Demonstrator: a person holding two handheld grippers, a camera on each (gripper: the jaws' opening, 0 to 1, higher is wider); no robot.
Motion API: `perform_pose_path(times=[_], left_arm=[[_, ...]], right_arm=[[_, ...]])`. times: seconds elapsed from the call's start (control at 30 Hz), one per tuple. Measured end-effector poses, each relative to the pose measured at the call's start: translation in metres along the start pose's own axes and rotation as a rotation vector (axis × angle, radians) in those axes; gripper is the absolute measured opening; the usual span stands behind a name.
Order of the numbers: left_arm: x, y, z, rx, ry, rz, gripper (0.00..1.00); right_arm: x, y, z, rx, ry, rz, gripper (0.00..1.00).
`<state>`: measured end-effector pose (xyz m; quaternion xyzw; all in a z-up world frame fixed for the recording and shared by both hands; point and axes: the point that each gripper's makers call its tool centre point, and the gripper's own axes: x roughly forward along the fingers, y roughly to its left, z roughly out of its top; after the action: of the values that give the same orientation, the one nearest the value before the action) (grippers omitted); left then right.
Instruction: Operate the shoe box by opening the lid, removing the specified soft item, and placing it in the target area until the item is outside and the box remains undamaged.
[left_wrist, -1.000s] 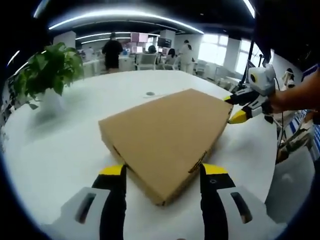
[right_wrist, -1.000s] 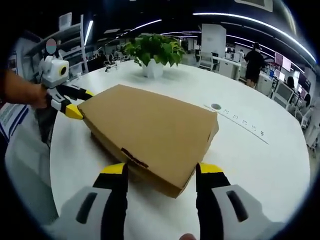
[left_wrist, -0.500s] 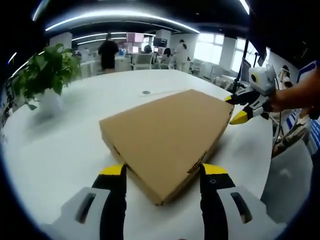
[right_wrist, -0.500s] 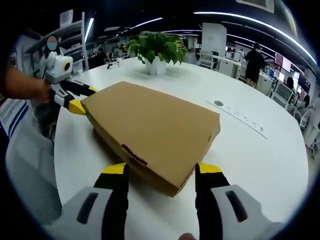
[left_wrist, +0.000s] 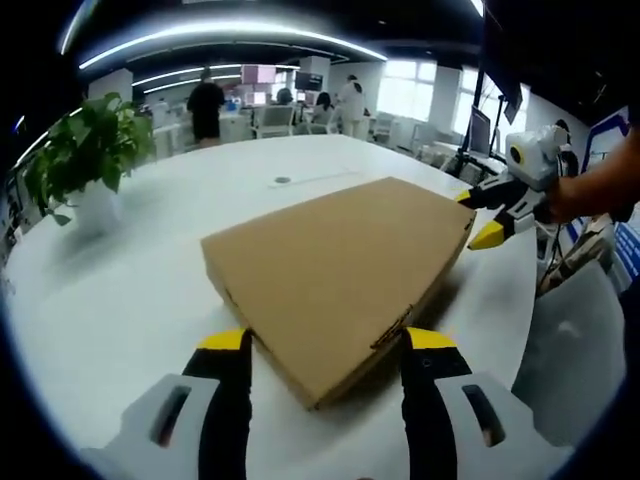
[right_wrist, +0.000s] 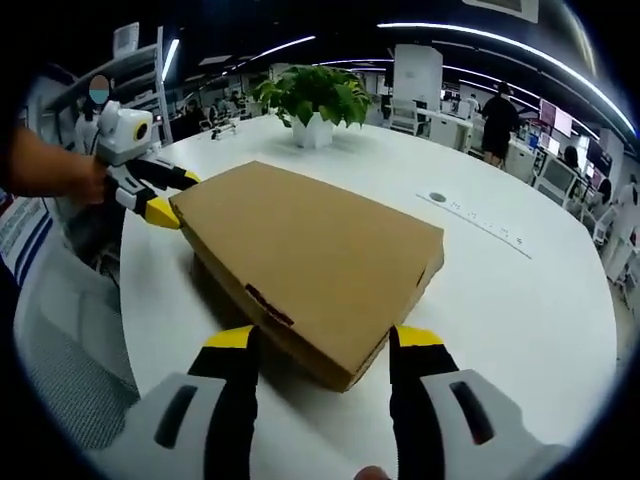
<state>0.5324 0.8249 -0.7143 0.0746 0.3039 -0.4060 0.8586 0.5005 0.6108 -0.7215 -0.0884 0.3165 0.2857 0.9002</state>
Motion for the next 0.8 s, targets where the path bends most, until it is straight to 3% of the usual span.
perform_pose_path(times=[0.8], left_arm=[[-0.029,-0.013,-0.023,0.006,0.014,-0.022,0.59]], right_arm=[[-0.022,0.045,-0.016,0.052,-0.005,-0.030,0.48]])
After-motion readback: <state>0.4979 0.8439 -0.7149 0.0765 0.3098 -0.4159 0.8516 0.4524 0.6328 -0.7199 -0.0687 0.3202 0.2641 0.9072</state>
